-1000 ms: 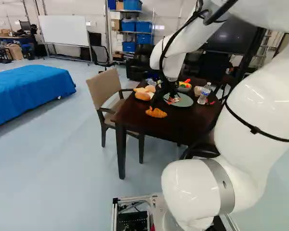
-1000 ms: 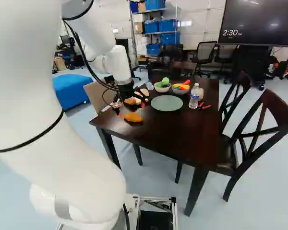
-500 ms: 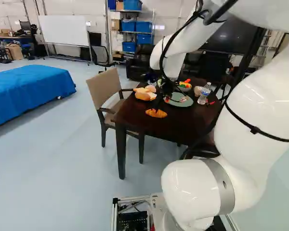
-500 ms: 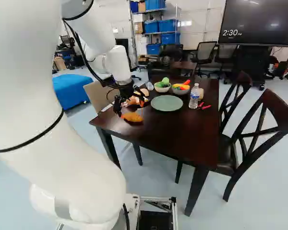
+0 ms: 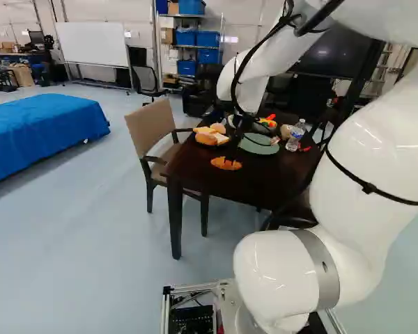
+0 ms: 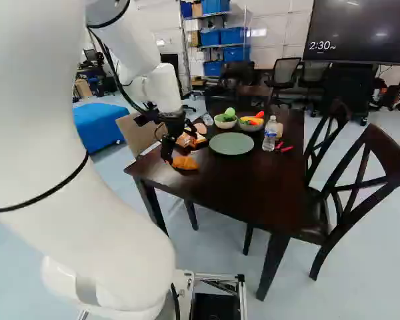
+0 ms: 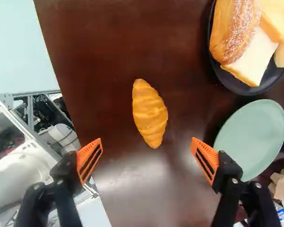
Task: Move the croissant to the empty plate
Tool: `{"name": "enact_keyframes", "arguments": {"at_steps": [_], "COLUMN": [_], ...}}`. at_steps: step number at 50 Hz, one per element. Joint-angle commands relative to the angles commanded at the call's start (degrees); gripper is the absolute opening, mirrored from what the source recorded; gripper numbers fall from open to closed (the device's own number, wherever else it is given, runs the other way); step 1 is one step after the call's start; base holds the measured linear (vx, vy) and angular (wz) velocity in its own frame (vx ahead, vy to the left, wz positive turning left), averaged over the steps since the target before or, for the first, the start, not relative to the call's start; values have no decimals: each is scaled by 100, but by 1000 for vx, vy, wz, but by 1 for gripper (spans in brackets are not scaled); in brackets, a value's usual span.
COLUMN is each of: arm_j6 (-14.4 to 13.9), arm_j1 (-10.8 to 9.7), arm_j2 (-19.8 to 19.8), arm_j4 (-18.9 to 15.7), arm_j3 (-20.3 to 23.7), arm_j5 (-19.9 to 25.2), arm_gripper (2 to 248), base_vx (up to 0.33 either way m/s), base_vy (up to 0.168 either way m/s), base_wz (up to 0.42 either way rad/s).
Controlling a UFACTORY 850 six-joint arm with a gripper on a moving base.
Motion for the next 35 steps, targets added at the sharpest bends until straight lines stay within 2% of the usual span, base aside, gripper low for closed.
{"name": "enact_keyframes", "arguments": {"at_steps": [13, 35], "arm_j6": [-800, -812], "arm_j1": [0, 0], "arm_j2": [0, 0], "arm_j4": [0, 0], "arm_j3": [0, 0], "arm_j5": [0, 0], "arm_gripper": [247, 247], "base_vx": [0, 0], "base_vy": [0, 0], "base_wz": [0, 0]}}
